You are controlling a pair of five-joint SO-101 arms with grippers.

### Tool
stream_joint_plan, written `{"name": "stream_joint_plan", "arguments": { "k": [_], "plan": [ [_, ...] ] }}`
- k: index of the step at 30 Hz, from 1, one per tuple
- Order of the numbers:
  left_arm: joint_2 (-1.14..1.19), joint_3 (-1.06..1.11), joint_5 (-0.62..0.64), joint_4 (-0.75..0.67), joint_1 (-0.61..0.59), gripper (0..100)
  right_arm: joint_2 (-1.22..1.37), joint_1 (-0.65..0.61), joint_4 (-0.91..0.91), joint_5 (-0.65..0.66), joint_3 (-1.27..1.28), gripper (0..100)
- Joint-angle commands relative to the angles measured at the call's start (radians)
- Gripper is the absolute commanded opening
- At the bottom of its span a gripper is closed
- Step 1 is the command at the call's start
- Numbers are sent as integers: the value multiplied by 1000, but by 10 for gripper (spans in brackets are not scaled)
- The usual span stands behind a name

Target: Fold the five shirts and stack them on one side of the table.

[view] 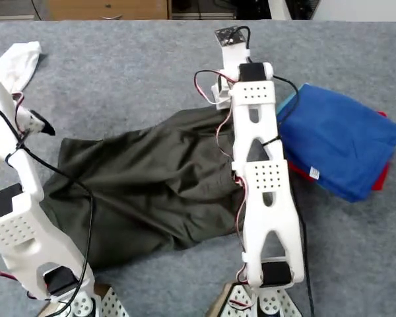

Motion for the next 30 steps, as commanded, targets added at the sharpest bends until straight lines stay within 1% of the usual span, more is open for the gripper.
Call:
{"name": "stream_joint_plan", "arguments": {
  "k": [1, 5, 9, 17, 23, 27, 30],
  "plan": [
    [-48, -40, 110, -25, 64, 265, 13, 18, -20, 26, -81, 3],
    [16, -63, 221, -41, 124, 265, 47, 13, -18, 41, -87, 3],
    [99, -101, 276, -37, 173, 264, 48, 21, -17, 52, -87, 3],
    [229, -232, 382, -18, 187, 260, 56, 24, -17, 61, -87, 3],
    [346, -299, 400, 29, 186, 150, 56, 28, -20, 63, -85, 3],
    [433, -354, 400, 32, 178, 122, 56, 28, -25, 63, -84, 3],
    [483, -413, 402, 64, 163, 95, 56, 28, -25, 64, -79, 3]
  ]
}}
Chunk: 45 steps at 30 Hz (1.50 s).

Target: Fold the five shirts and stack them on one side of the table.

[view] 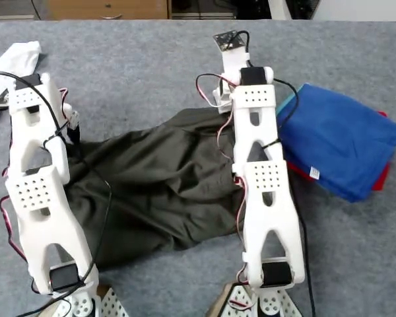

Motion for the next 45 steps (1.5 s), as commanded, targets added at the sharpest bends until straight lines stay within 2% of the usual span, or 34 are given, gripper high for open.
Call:
{"name": "stream_joint_plan", "arguments": {
  "k": [1, 8, 20, 23, 29, 34, 41, 45],
  "plan": [
    [36, -89, 8, 43, -25, 83, -8, 22, -23, 11, -42, 3],
    [70, -298, 41, 127, -69, 46, -7, 22, -29, 11, -41, 3],
    [73, -609, 84, 127, -71, 22, -7, 22, -43, 3, -44, 3],
    [99, -620, 84, 120, -78, 29, -7, 22, -43, 5, -42, 3],
    [202, -629, 84, 107, -144, 167, -7, 22, -43, 9, -41, 3],
    [205, -629, 80, 109, -207, 171, -7, 22, -43, 9, -41, 3],
    [203, -634, 89, 107, -150, 170, -7, 22, -43, 9, -41, 3],
    [208, -712, 137, 109, -110, 171, -7, 22, -43, 9, -41, 3]
  ]
}}
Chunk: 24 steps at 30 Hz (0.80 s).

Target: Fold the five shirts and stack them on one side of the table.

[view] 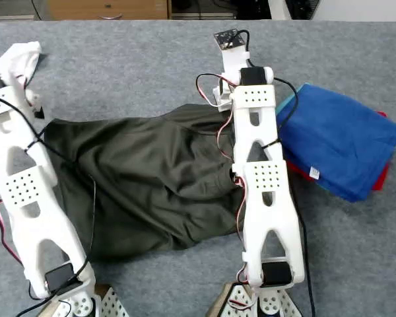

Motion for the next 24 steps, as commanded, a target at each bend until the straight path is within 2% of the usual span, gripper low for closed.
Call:
{"name": "stream_joint_plan", "arguments": {
  "k": [1, 5, 11, 24],
  "plan": [
    [-18, -106, 38, -8, 41, 171, -7, 22, -15, 9, -41, 3],
    [-13, -146, 43, -11, 86, 171, -7, 22, -15, 9, -41, 3],
    [-13, 21, 49, -123, 97, 168, -7, 22, -15, 9, -41, 3],
    [-13, 94, 49, -28, 89, 167, -7, 22, -15, 9, -39, 3]
  ]
}}
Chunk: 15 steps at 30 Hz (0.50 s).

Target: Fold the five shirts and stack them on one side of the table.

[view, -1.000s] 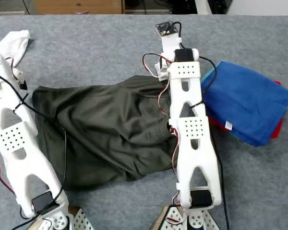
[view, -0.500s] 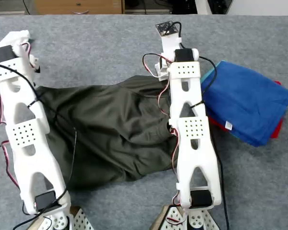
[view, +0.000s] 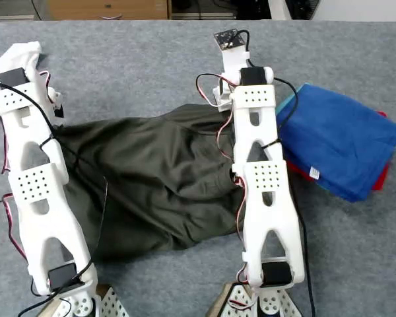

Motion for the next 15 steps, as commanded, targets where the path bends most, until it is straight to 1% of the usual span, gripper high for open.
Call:
{"name": "stream_joint_plan", "arguments": {
  "k": [1, 4, 8, 11, 15],
  "plan": [
    [-13, 11, 8, 8, 2, 167, -7, 22, -15, 9, -39, 3],
    [-15, 18, 3, 8, -3, 167, -5, 22, -14, 9, -39, 3],
    [-22, 9, 2, 46, -43, 167, -5, 22, -14, 9, -39, 3],
    [-15, 9, 2, 48, -69, 167, -5, 22, -14, 9, -39, 3],
    [-12, 20, 2, 41, -72, 167, -5, 22, -14, 9, -39, 3]
  ]
}}
